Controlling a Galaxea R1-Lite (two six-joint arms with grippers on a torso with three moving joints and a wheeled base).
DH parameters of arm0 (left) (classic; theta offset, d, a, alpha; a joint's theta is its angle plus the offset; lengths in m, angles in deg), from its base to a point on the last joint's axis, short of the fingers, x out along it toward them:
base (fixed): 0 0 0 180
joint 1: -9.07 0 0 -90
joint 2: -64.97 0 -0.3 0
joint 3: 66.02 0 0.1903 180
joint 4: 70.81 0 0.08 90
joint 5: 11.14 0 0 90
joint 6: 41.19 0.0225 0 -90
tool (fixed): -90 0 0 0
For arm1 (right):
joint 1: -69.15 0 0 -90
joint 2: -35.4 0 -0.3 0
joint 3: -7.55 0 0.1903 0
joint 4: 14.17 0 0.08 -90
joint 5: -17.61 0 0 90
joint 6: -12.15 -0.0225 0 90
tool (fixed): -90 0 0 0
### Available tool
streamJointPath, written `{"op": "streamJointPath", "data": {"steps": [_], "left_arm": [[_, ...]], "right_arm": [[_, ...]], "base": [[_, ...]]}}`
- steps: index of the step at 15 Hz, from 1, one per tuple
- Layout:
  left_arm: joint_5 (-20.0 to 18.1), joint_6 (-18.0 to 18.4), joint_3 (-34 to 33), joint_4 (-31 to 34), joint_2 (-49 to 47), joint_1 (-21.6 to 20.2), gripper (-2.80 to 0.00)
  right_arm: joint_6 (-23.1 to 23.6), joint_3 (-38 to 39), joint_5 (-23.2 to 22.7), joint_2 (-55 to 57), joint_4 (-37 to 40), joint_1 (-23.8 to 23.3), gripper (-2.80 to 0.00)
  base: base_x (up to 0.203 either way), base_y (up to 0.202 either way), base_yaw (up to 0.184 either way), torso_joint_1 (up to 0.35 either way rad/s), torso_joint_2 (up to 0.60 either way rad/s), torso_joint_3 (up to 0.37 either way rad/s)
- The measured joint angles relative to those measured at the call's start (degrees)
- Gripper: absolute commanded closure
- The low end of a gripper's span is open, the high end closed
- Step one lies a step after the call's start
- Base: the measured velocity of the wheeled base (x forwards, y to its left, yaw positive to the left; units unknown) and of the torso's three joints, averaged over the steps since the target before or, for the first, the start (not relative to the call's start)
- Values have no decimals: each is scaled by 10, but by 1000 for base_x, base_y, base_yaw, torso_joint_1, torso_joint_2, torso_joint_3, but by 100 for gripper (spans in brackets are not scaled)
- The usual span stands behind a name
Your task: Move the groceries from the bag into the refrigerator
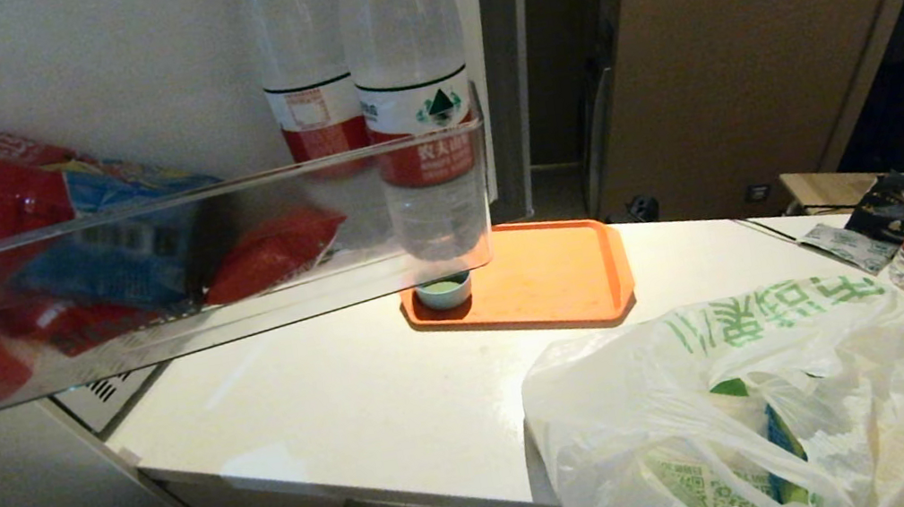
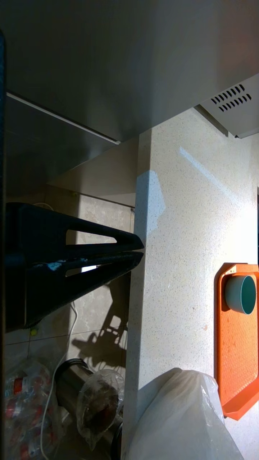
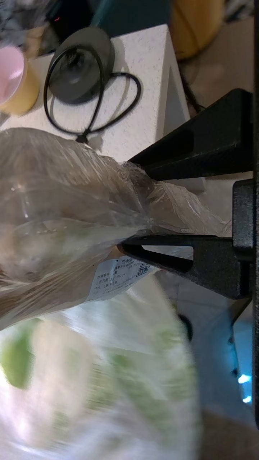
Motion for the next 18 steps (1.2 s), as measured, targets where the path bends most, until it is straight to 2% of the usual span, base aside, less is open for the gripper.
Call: {"op": "streamJointPath", "data": {"steps": [2, 4, 9, 11, 14, 16, 18], "left_arm": [[-1, 1, 0, 0, 0, 0, 0], [-1, 3, 0, 0, 0, 0, 0], [-2, 5, 0, 0, 0, 0, 0], [-3, 11, 0, 1, 0, 0, 0], [-16, 60, 0, 0, 0, 0, 0], [-16, 59, 0, 0, 0, 0, 0], [-14, 48, 0, 0, 0, 0, 0]], "right_arm": [[28, 20, -32, -60, 47, -1, 0], [36, 26, -48, -88, 62, 9, 0], [22, 29, -47, -123, 67, 118, 0], [21, 29, -37, -158, 68, 124, 0], [19, 27, -30, -227, 69, 117, 0], [-2, 27, -29, -250, 69, 115, 0], [1, 26, -35, -260, 68, 115, 0]], "base": [[0, 0, 0, 0, 0, 0], [0, 0, 0, 0, 0, 0], [0, 0, 0, 0, 0, 0], [0, 0, 0, 0, 0, 0], [0, 0, 0, 0, 0, 0], [0, 0, 0, 0, 0, 0], [0, 0, 0, 0, 0, 0]]}}
